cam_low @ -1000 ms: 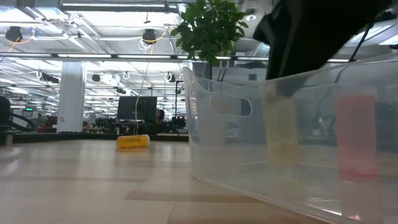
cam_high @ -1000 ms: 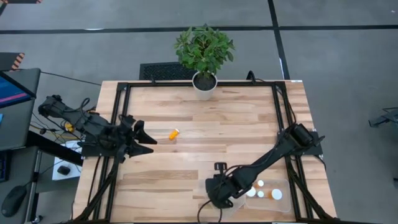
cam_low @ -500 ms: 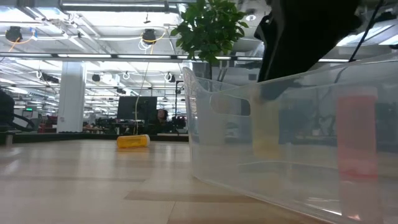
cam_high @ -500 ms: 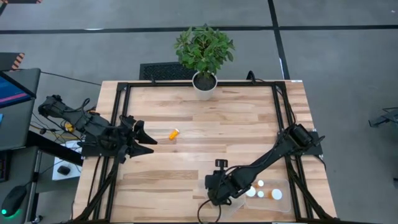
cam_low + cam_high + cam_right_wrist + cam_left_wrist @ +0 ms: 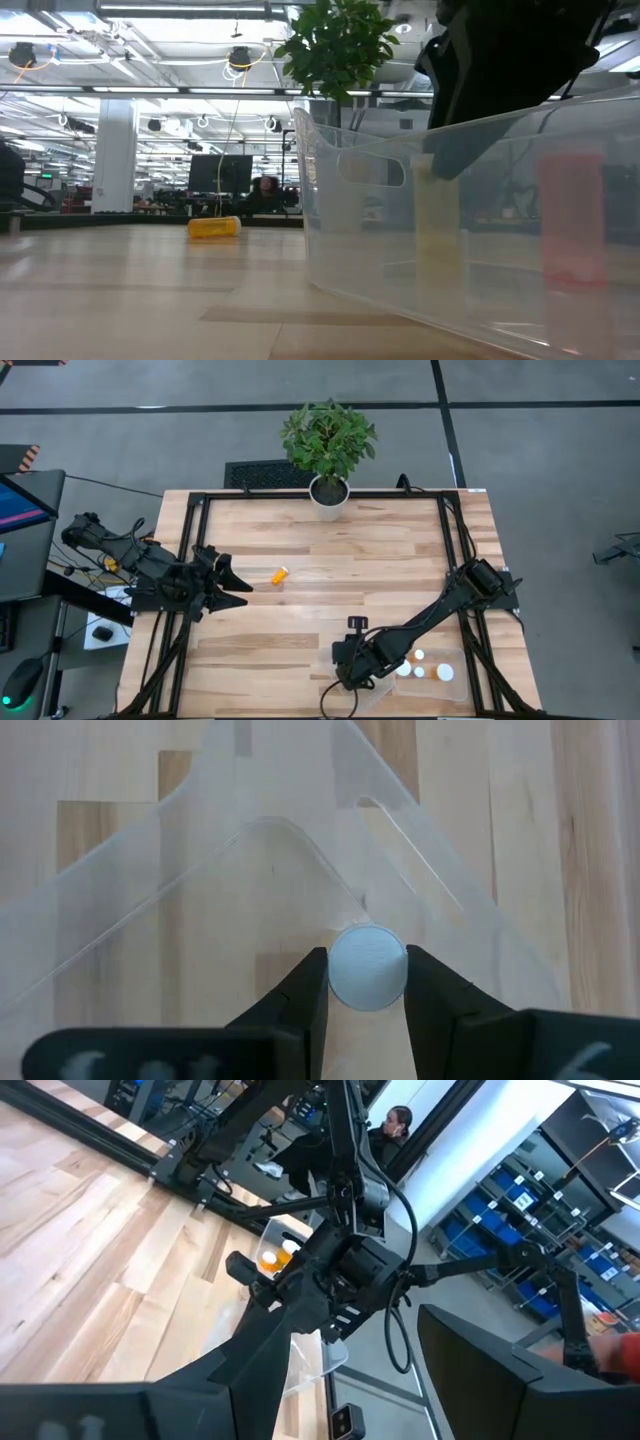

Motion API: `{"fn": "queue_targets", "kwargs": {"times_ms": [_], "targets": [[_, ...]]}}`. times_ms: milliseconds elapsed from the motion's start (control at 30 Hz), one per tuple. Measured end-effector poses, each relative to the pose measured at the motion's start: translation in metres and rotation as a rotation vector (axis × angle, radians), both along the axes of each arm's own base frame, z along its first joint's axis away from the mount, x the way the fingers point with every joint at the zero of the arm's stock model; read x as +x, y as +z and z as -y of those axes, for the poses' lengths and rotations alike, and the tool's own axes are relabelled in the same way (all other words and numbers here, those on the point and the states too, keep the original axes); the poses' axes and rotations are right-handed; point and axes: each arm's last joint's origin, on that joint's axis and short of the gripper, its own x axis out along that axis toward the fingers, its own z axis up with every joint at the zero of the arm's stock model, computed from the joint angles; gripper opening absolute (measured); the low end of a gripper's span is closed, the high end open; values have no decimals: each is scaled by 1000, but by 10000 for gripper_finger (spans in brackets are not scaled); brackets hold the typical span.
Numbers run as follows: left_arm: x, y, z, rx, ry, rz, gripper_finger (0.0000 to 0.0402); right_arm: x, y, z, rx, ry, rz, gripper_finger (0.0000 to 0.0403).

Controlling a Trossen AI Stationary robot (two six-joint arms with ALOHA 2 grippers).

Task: Pick and place medicine bottles into bin by pill shape (circle, oval)
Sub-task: Put the yellow pill bottle into the left transparent bin

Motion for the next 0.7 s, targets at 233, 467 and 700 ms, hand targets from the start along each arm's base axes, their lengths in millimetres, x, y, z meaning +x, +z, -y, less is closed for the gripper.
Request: {"fn": "queue_targets", "kwargs": {"times_ms": [233,467,700], "targets": [[0,-2,-1,5,38,-23,214,0,0,0,3,-1,2,122],[0,-16,-2,12,94,-152,242,-1,-2,-1,48,15,-34,194],[16,-38,3,56,184,-324,254,2,5,-3,55,51,-24,222]]}}
